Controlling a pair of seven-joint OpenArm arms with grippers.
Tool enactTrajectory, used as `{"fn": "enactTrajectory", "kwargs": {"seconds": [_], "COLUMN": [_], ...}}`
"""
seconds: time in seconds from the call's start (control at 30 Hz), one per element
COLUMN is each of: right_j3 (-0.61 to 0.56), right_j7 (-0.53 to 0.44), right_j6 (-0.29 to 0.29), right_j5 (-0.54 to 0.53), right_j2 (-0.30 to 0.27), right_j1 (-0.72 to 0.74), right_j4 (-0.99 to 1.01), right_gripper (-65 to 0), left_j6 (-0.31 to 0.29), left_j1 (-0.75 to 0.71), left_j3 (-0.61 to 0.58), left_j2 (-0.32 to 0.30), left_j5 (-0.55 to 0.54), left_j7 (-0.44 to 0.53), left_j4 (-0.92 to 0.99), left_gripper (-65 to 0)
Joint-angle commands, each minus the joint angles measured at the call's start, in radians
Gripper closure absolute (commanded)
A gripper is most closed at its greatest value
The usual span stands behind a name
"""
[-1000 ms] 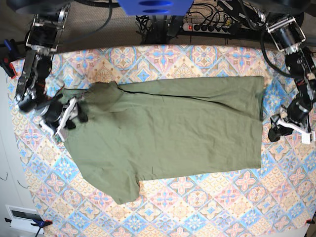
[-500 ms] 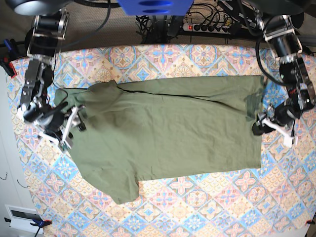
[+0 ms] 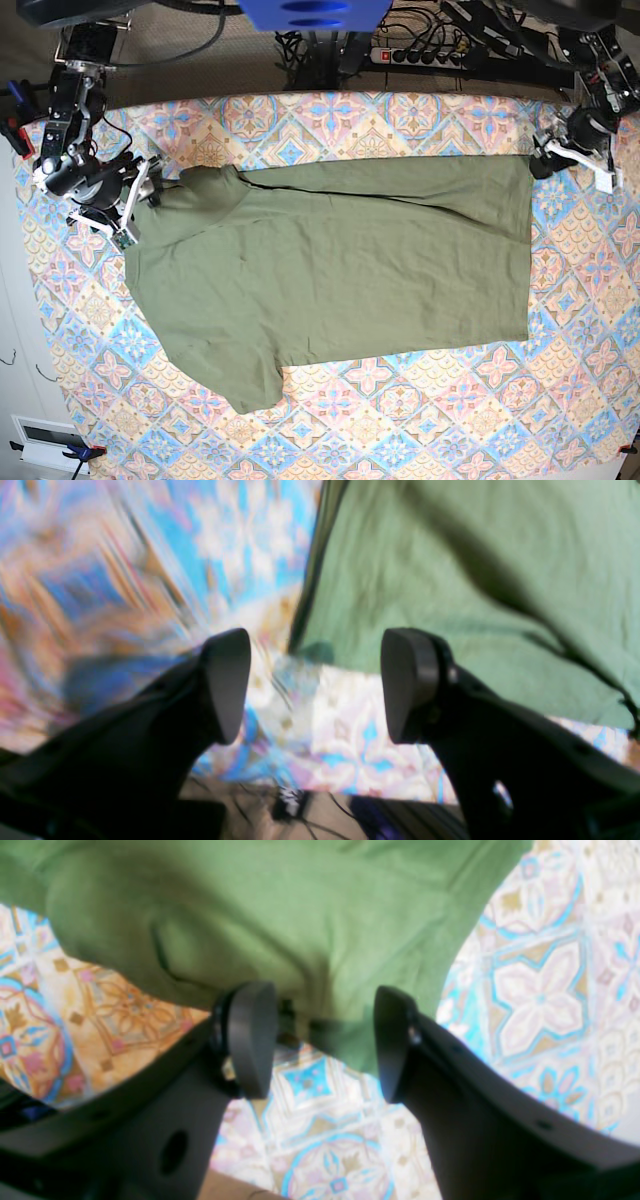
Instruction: Layout the t-shirt on the table in an organized manner, then fold the t-shirt properly
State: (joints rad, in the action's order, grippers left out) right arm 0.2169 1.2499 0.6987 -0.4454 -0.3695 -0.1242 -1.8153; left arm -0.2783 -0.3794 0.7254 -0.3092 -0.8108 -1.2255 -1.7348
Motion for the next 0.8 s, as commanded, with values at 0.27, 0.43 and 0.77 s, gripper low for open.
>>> {"fn": "enactTrajectory", "kwargs": {"seconds": [0.27,0.43,0.77], "right_j3": [0.005,0.011,0.013], "right_j7": [-0.026,-0.029,-0.029], "right_j6": [-0.001,-0.001,-0.001], "right_j5": [-0.011,-0.011,-0.011], "right_j2": [-0.018,-0.018,-0.018], "right_j1": [0.004,-0.009,-0.022], "right_j4": [-0.021,-0.021,-0.021], "right_gripper": [-29.9,-29.9,-29.8], "left_j6": [-0.003,-0.003,-0.005], "left_j1": [0.041,0.061,0.104], "left_j3": [0.020,0.020,0.018], "left_j2": [0.048,0.081,0.127], "left_j5": [-0.012,-0.011,-0.017], "left_j7": [0.025,0.029,0.022], "left_j4": [0.105,0.158,0.158], "left_gripper": [-40.6,-40.6,-14.1]}}
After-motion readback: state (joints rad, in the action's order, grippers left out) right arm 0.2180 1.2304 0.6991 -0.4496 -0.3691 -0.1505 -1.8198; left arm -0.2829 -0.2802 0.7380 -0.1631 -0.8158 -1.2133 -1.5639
